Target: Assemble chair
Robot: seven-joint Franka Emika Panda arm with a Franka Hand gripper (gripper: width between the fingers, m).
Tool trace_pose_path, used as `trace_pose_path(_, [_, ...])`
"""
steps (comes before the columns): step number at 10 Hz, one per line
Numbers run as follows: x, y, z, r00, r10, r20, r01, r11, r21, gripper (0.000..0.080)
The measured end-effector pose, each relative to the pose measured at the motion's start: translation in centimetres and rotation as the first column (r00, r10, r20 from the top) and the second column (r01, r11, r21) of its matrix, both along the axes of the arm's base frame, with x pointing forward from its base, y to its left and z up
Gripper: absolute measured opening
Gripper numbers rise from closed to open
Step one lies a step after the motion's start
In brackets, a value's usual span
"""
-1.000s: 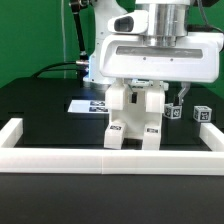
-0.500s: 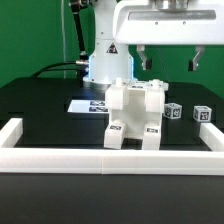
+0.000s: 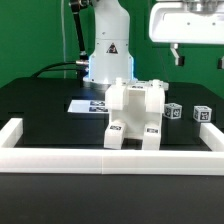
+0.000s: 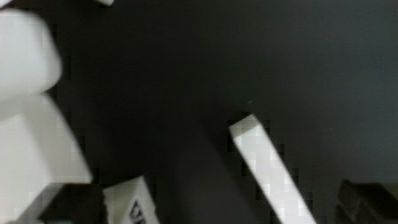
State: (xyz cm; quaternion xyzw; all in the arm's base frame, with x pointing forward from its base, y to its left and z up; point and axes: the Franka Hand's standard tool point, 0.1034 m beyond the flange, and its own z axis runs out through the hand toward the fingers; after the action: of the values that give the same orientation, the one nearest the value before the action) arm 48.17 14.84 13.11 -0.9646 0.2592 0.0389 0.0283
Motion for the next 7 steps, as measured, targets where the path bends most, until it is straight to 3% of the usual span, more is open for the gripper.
trace_pose_path(5, [-0.1, -0.2, -0.1, 1.000, 0.017, 0.001, -0.017, 1.000, -0.006, 0.0649])
trace_pose_path(7, [-1.9, 1.7, -0.6, 0.996, 0.086, 0.038, -0.086, 0.996, -0.010, 0.0649])
